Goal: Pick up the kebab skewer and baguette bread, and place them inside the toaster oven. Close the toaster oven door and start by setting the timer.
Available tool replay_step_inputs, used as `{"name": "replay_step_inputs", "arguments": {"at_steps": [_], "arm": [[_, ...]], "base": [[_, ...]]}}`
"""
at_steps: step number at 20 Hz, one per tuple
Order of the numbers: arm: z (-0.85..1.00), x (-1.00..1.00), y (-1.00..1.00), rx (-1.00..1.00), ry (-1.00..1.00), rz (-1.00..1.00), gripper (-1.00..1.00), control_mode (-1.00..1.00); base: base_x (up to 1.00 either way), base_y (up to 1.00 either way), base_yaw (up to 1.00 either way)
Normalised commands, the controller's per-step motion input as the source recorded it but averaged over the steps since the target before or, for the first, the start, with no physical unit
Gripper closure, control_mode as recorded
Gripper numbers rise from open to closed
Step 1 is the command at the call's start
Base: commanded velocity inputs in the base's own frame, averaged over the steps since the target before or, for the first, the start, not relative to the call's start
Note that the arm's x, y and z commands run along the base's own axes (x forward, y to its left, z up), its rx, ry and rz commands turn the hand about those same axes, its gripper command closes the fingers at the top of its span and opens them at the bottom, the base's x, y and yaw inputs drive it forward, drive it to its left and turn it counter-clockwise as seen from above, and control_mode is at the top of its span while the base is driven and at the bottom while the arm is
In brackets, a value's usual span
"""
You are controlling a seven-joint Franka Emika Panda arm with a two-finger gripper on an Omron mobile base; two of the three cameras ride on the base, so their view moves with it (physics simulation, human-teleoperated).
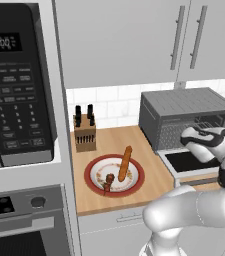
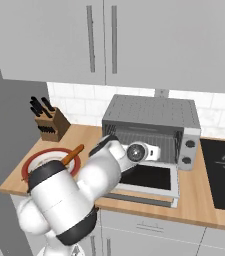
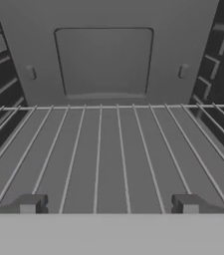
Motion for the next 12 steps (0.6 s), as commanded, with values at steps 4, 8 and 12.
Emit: {"name": "replay_step_inputs", "arguments": {"at_steps": [4, 8, 12], "arm": [[-0.64, -0.58, -0.04, -0.01, 0.02, 0.02, -1.00, -1.00], [-0.60, -0.57, -0.04, 0.00, 0.05, 0.03, -1.00, -1.00], [-0.41, -0.54, -0.06, 0.00, 0.08, 0.03, -1.00, -1.00]], "base": [[0.00, 0.00, 0.00], [0.00, 0.00, 0.00], [0.00, 0.00, 0.00]]}}
